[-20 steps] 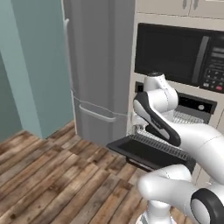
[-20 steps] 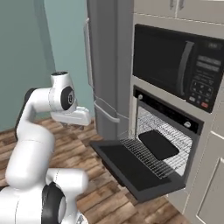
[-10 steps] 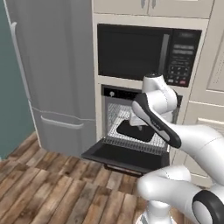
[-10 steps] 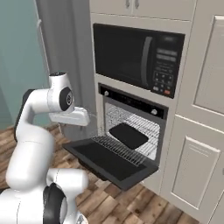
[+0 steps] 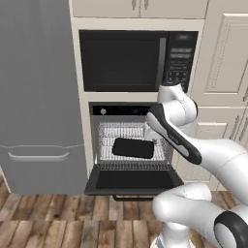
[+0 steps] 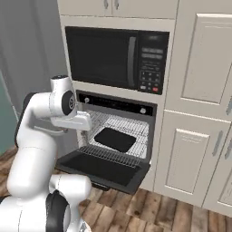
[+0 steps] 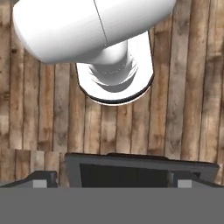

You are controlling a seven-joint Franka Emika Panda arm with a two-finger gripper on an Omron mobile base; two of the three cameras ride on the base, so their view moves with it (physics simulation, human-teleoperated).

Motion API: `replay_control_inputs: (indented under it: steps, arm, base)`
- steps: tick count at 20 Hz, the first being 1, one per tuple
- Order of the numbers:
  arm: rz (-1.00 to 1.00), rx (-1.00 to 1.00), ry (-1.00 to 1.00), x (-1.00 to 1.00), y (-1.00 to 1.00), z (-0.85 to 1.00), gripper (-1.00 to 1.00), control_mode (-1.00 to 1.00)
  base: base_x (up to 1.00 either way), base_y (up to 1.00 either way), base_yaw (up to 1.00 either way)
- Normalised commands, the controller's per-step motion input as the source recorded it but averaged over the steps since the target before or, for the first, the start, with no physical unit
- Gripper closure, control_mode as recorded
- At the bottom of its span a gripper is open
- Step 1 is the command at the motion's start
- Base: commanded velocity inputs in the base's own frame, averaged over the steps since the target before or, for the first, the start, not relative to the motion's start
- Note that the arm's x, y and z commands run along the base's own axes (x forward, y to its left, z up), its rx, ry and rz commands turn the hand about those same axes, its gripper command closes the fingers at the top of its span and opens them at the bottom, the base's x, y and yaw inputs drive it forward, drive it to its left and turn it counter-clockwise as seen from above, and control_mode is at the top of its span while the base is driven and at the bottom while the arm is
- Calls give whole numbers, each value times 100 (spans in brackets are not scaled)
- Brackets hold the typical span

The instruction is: Take the baked cake out of the oven and place it on the plate for cooling. Then close the oven door.

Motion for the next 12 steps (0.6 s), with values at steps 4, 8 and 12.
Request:
replay_control_inputs:
  steps: [4,8,12]
  arm:
    - [0,0,0,0,0,0,-100,100]
    - [0,0,0,0,0,0,-100,100]
    - [0,0,0,0,0,0,-100,100]
  base:
    - [-1,79,-49]
    - [0,79,-49]
    - [0,46,-44]
